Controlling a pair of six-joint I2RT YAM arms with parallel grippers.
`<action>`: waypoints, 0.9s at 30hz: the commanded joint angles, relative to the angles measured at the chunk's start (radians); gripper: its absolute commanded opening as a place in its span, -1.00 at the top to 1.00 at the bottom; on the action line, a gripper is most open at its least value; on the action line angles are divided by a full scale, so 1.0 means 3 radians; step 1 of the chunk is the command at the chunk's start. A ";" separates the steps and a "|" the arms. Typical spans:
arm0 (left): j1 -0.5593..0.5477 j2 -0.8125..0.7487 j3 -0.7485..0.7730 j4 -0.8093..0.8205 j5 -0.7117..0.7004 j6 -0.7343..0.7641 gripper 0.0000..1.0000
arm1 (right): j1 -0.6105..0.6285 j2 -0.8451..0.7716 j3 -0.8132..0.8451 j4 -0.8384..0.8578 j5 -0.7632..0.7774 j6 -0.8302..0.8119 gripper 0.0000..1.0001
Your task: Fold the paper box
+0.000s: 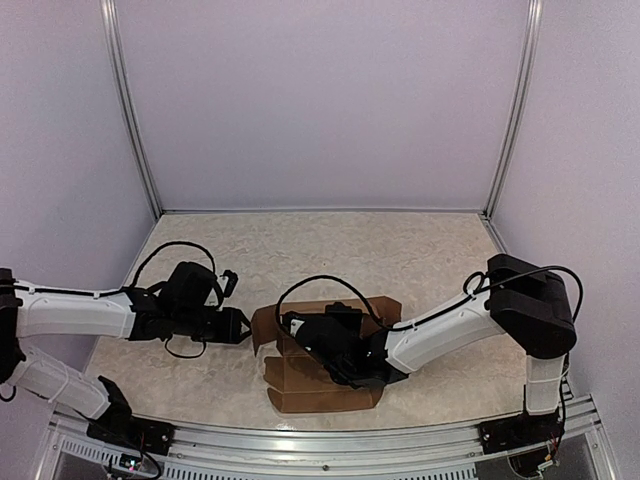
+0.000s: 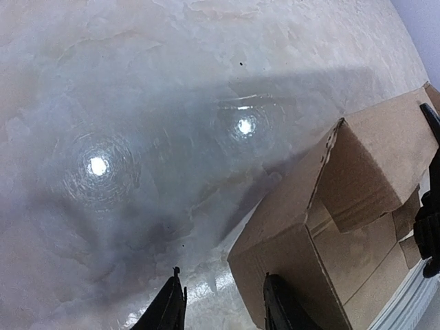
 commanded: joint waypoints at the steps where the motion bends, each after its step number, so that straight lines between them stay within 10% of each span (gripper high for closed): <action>1: -0.0014 -0.0078 0.0064 -0.0199 0.0024 0.0077 0.23 | 0.0027 0.0082 0.0029 -0.0077 -0.0019 0.0106 1.00; 27: -0.0141 0.0171 0.0314 -0.0064 0.0108 0.0169 0.24 | -0.0022 0.0219 0.0213 -0.0321 -0.0028 0.0286 1.00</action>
